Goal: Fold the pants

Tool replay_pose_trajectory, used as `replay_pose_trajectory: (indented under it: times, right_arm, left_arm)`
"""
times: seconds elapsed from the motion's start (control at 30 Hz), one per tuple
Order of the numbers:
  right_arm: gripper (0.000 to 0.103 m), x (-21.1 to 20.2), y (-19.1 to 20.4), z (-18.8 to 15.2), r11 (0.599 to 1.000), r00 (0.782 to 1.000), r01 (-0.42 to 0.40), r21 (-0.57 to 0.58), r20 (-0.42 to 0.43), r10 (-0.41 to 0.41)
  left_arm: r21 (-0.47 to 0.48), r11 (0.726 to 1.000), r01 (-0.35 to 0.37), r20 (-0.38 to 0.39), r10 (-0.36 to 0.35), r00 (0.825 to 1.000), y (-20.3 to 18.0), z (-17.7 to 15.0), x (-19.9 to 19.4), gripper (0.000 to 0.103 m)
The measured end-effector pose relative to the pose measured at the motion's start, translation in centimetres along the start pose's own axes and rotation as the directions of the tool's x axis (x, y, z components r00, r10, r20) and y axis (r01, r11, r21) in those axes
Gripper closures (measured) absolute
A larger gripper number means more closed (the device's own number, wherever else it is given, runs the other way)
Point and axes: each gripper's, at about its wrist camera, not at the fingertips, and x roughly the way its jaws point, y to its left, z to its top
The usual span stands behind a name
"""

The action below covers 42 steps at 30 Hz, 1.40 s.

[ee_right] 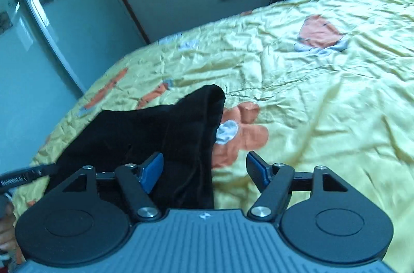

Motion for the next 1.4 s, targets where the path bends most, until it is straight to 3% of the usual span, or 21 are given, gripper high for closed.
replay_pose_trajectory:
  times: [0.07, 0.17, 0.33, 0.4, 0.53, 1.07, 1.4]
  right_arm:
    - [0.020, -1.5, 1.3, -1.1, 0.999, 0.999, -0.035, -0.015, 0.025, 0.035]
    - [0.017, -3.3, 4.1, -2.5, 0.995, 0.998, -0.045, -0.090, 0.040, 0.049]
    - [0.010, -4.8, 9.2, -4.7, 0.973, 0.999, 0.001, -0.229, 0.035, 0.007]
    - [0.005, -5.4, 10.7, -5.5, 0.971, 0.999, 0.016, -0.239, 0.041, -0.007]
    - [0.004, -5.9, 12.5, -6.8, 0.967, 0.997, 0.057, -0.248, 0.063, -0.043]
    - [0.004, -4.4, 13.0, -9.2, 0.949, 0.993, 0.116, -0.294, 0.009, -0.119]
    - [0.004, -4.1, 13.0, -10.1, 0.941, 0.987, 0.154, -0.302, 0.012, -0.158]
  left_arm:
    - [0.011, 1.000, 0.012, -0.014, -0.012, 1.000, -0.4, -1.0, -0.8, 0.031]
    - [0.018, 1.000, 0.021, -0.036, -0.020, 0.999, -1.0, -2.4, -1.8, 0.029]
    - [0.019, 0.999, 0.039, -0.067, -0.037, 0.997, -2.0, -4.1, -2.8, 0.027]
    - [0.022, 0.999, 0.041, -0.082, -0.039, 0.996, -2.4, -4.6, -3.0, 0.027]
    - [0.032, 0.999, 0.037, -0.098, -0.034, 0.995, -2.9, -5.2, -3.0, 0.027]
    - [0.014, 1.000, 0.016, -0.131, -0.014, 0.991, -3.0, -5.9, -2.6, 0.027]
    - [0.036, 0.999, -0.004, -0.106, 0.008, 0.994, -2.9, -6.3, -2.6, 0.027]
